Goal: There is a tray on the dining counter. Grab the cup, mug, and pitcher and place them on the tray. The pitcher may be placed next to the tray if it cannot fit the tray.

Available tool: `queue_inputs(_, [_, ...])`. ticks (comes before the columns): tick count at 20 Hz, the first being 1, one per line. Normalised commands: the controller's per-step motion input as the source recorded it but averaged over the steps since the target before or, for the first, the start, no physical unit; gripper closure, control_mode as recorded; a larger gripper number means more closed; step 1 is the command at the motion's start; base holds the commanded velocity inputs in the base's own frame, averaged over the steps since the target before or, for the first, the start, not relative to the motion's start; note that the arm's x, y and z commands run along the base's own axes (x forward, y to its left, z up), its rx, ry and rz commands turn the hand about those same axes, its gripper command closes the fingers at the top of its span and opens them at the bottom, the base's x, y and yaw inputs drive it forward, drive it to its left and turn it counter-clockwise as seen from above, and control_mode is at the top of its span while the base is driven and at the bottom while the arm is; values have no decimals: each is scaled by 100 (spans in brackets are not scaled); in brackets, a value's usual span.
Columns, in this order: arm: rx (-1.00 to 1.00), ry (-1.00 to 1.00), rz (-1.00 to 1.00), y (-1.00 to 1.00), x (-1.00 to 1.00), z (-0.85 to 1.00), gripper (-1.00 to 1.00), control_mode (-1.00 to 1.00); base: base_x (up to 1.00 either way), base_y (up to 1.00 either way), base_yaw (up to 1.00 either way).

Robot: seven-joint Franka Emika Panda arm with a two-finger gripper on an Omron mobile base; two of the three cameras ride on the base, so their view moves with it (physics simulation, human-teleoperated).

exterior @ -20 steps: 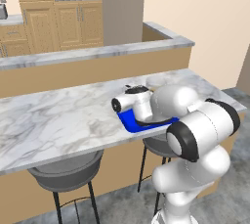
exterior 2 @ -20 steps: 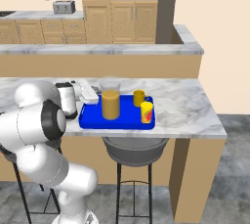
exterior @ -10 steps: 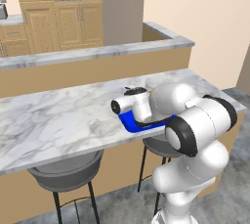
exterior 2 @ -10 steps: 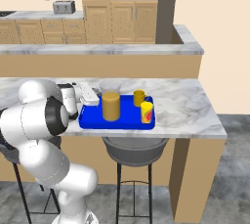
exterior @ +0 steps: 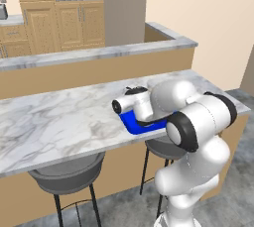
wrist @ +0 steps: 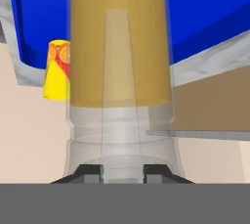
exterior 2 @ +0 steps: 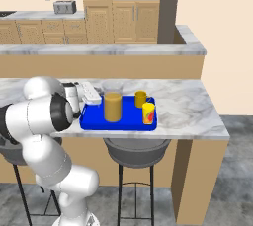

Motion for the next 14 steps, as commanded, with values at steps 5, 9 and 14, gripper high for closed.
queue_inputs(5, [0, 0, 0, 5, 4, -15, 100, -100, 0, 0, 0])
queue_inputs(9, [0, 0, 0, 5, 0, -9, -100, -100, 0, 0, 0])
queue_inputs(14, [0, 0, 0, 0, 0, 0, -100, -100, 0, 0, 0])
